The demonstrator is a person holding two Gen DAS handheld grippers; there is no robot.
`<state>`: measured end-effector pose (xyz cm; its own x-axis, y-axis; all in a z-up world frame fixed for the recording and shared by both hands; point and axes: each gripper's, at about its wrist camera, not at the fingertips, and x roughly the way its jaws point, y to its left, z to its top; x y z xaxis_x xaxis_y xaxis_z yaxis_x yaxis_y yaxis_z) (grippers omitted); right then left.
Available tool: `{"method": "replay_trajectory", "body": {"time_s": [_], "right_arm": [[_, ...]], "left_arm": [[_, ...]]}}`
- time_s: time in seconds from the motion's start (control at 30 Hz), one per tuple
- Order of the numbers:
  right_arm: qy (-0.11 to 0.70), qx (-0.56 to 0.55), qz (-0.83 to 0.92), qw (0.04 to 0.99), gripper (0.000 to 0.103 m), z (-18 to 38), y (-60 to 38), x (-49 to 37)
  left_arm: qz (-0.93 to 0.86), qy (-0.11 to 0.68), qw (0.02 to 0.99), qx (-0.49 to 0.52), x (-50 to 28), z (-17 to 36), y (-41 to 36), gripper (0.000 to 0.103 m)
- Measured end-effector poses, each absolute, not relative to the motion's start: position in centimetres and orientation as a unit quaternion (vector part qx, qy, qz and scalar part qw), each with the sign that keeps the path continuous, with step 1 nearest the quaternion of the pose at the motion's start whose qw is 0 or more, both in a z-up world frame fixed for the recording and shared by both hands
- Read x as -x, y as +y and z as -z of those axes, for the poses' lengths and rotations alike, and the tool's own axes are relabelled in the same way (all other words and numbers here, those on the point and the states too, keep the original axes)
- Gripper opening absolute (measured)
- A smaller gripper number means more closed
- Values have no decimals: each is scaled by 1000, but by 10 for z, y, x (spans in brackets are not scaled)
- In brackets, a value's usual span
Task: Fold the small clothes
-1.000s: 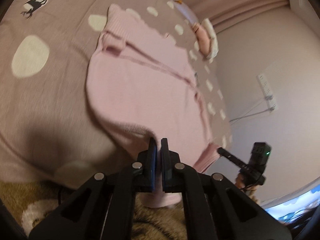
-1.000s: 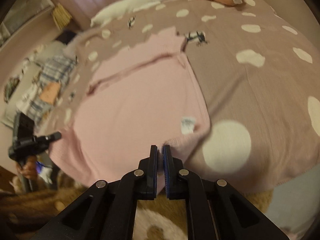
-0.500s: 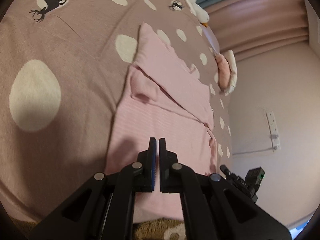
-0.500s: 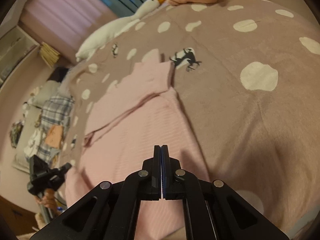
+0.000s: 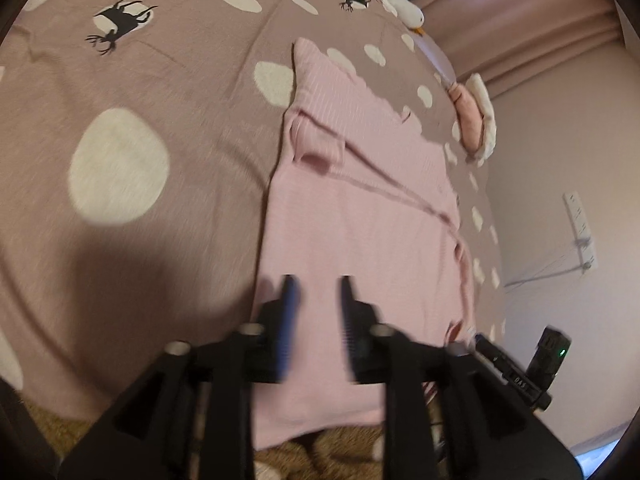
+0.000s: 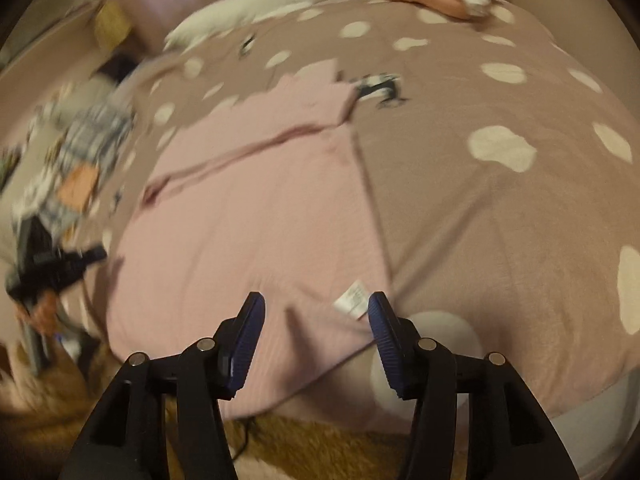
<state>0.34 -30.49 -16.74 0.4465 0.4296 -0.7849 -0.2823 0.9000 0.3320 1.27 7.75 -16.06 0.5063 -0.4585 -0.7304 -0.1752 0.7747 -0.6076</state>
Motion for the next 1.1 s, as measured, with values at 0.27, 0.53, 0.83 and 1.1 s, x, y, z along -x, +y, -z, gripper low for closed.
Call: {"method": "replay_trajectory", "body": {"time_s": [0.27, 0.53, 0.83, 1.1], "right_arm": [[487, 32, -230, 842, 53, 178, -271, -22], [490, 61, -277, 824, 8, 185, -250, -25], [413, -119, -231, 873, 6, 137, -307, -60], [428, -199, -124, 873, 6, 164, -349, -91]], "left_arm": [[68, 516, 812, 266, 14, 172, 68, 48], [85, 537, 798, 260, 21, 189, 58, 48], [77, 507, 815, 270, 21, 165, 70, 48], [61, 474, 834, 275, 27, 147, 85, 53]]}}
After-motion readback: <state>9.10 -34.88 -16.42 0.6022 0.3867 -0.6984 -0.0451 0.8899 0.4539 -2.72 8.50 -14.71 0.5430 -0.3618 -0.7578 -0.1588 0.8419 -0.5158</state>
